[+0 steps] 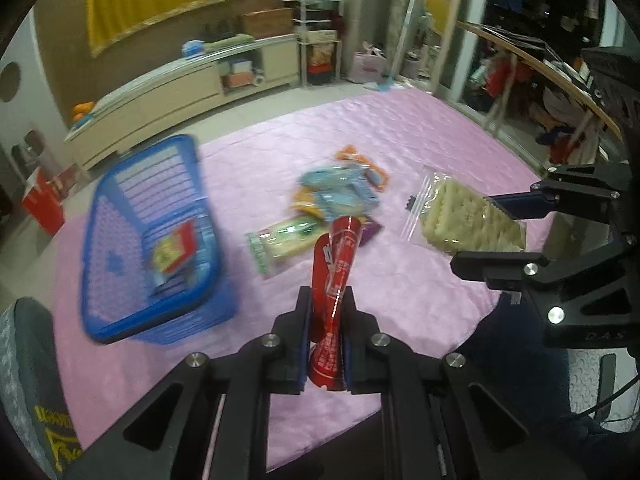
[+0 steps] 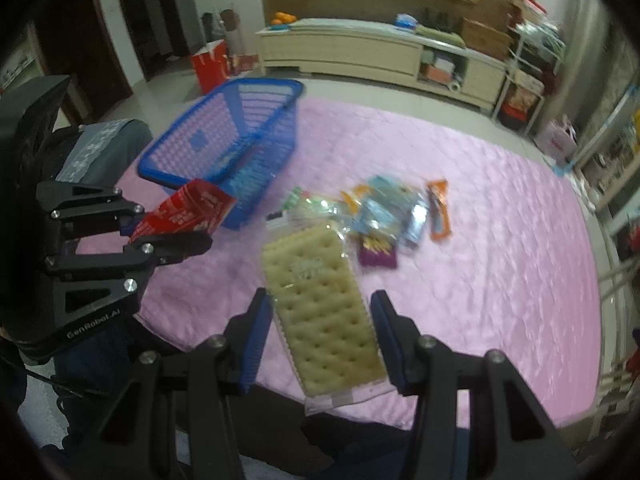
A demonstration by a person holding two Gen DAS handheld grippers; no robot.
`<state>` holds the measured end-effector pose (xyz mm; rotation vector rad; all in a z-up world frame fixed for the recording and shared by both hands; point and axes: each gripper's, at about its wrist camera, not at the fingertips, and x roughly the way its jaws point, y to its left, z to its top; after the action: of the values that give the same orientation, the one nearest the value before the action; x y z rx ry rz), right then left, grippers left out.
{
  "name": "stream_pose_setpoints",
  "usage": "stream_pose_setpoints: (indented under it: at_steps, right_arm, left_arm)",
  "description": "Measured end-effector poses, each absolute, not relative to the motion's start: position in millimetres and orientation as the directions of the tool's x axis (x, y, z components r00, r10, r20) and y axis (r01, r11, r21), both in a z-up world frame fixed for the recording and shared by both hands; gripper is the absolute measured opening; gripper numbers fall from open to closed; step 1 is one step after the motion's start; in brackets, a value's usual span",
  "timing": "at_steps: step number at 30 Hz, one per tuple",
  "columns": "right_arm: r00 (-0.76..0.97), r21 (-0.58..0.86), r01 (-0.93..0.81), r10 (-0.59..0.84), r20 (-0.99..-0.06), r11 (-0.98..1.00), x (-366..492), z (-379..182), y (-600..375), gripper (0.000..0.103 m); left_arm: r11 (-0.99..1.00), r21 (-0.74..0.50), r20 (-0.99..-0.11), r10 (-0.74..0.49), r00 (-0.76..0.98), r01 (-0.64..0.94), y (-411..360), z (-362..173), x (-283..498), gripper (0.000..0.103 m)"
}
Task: Organize snacks
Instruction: 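Carry the red packet with the left gripper over the basket while right carries crackers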
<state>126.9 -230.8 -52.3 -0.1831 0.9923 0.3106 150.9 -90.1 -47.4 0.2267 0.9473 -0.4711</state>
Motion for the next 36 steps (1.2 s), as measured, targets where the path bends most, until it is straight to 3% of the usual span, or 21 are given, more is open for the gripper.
stream_pose_setpoints:
  at_steps: [20, 36]
  right_arm:
    - [0.534, -0.044, -0.508, 0.275, -0.8, 0.86, 194, -8, -109, 0.055]
    - [0.418, 0.028, -0.461, 0.245, -0.875, 0.887, 279, -76, -79, 0.055]
  left_arm:
    - [0.946, -0.001, -0.785, -0.202, 0.586, 0.325, 37, 0, 194, 0.012]
    - [0.954, -0.069, -0.85, -0.21, 0.484, 0.293, 66, -64, 274, 0.012]
